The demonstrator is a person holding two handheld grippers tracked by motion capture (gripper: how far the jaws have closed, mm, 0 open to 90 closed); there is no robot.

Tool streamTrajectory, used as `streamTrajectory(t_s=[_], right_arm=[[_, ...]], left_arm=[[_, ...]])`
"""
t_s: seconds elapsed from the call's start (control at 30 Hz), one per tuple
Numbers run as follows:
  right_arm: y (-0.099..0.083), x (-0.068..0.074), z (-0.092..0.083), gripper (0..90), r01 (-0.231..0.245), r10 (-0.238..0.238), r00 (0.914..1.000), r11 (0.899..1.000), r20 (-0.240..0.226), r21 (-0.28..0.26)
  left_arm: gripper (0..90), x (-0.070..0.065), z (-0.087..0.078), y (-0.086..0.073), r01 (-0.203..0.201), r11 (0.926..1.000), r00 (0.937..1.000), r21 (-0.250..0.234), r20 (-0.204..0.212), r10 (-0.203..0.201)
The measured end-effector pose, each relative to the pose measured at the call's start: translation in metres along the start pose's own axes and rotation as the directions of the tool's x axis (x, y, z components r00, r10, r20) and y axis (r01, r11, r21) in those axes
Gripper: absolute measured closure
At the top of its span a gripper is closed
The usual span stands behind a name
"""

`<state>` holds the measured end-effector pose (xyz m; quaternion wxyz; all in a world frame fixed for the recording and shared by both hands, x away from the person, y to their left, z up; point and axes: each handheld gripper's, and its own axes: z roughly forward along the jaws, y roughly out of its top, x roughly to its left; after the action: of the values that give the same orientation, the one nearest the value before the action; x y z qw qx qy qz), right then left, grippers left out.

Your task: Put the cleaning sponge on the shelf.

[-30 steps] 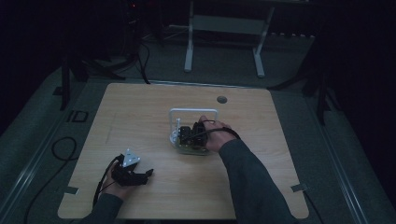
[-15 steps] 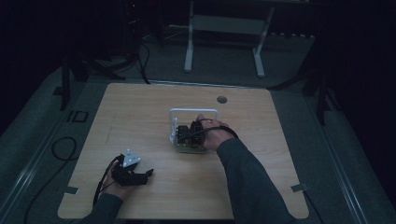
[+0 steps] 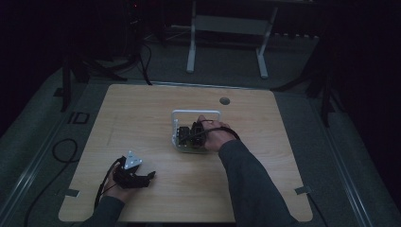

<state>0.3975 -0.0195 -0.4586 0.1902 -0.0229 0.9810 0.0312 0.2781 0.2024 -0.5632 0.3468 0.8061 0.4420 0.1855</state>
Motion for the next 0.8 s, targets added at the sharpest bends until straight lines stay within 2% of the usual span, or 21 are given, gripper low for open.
streamTrajectory(t_s=[0.8], right_arm=[[0.0054,-0.0017,0.0072,71.7,0.015,-0.015,0.9998,1.0,0.015,0.014]], left_arm=[[21.0,0.0,0.0,0.0,0.0,1.0,1.0,0.0,0.0,0.0]])
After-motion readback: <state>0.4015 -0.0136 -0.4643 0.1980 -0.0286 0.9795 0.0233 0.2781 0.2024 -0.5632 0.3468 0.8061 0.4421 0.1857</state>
